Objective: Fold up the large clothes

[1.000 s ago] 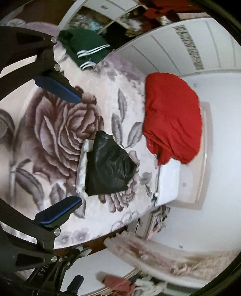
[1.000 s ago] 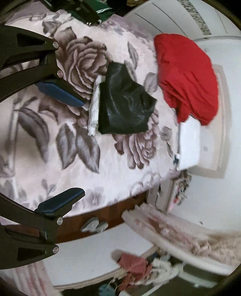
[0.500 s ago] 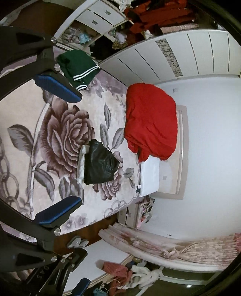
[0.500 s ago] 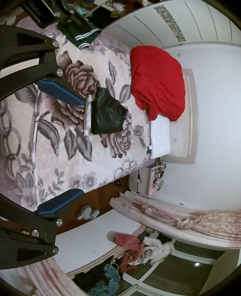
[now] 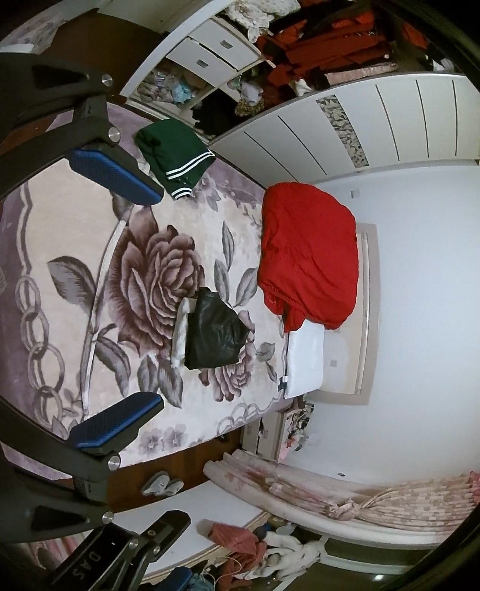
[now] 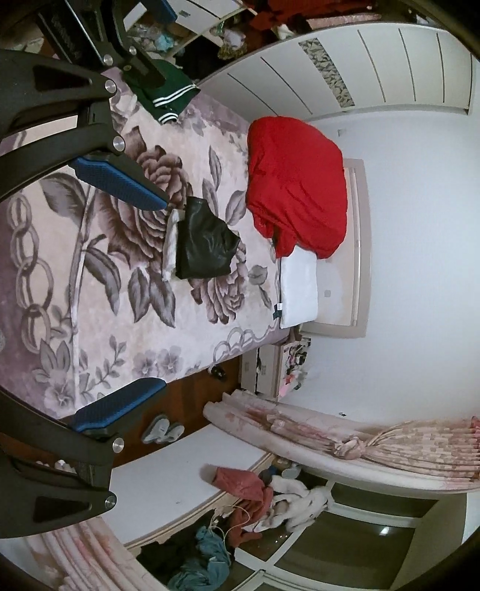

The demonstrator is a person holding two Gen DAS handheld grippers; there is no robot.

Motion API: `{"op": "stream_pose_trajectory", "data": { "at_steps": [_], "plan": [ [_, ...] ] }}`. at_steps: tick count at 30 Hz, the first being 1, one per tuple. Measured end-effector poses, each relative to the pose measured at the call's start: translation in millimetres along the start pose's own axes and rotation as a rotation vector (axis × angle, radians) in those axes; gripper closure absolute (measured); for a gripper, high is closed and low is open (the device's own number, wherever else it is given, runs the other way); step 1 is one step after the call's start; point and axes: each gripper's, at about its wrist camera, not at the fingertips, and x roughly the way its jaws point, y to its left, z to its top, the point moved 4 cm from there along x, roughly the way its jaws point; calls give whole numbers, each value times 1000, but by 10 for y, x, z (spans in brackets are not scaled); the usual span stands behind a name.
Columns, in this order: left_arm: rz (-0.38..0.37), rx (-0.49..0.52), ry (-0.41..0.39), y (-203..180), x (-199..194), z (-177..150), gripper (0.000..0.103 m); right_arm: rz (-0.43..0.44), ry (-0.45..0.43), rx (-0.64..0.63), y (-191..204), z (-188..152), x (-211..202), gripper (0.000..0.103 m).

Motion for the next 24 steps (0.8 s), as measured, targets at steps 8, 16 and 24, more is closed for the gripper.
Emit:
{"op": "stream_pose_trajectory", "data": {
  "at_steps": [8,16,24],
  "plan": [
    [29,-4,-62,-21,-155,9,0,13,-17,-10,-81,48,-214,8],
    [26,-8,-74,-18,-196,-14,0,14,-21,-9,-91,54,-257,7],
    [34,-12,-73,-16,-210,-8,0,21,-23,-8,-92,93,-269,6]
  ]
}}
